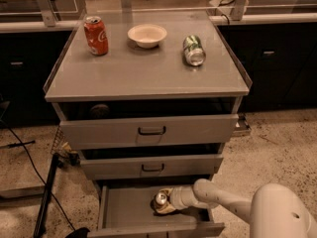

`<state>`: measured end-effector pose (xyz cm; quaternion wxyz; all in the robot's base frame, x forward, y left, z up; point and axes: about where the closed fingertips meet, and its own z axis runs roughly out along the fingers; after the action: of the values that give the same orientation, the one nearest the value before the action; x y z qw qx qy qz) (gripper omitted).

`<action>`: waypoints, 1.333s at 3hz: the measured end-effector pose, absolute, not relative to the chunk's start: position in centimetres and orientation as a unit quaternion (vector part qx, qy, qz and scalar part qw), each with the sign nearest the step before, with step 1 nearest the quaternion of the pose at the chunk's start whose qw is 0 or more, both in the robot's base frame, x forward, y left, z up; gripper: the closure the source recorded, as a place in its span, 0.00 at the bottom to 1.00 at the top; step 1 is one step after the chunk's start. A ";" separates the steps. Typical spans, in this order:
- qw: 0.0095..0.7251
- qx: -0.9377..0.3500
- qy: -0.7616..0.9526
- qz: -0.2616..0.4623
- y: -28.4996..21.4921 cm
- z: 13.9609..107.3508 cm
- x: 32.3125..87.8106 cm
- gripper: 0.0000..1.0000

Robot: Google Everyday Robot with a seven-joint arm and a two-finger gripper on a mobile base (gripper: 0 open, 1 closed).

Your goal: Place orange can into bottom drawer

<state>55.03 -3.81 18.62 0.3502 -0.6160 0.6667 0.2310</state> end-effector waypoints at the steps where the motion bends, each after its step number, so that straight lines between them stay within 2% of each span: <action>1: 0.351 -0.617 0.667 0.227 -4.0 17.6 55.2 1.00; 3: 0.362 -0.624 0.656 0.224 -4.2 15.6 54.9 1.00; 4: 0.362 -0.624 0.656 0.224 -4.2 15.6 54.9 0.73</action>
Offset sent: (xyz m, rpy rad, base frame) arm 0.0040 -0.0110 -0.0243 -0.0044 -0.0355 -0.0048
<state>54.87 -4.19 15.62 0.3615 -0.6239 0.6556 0.2243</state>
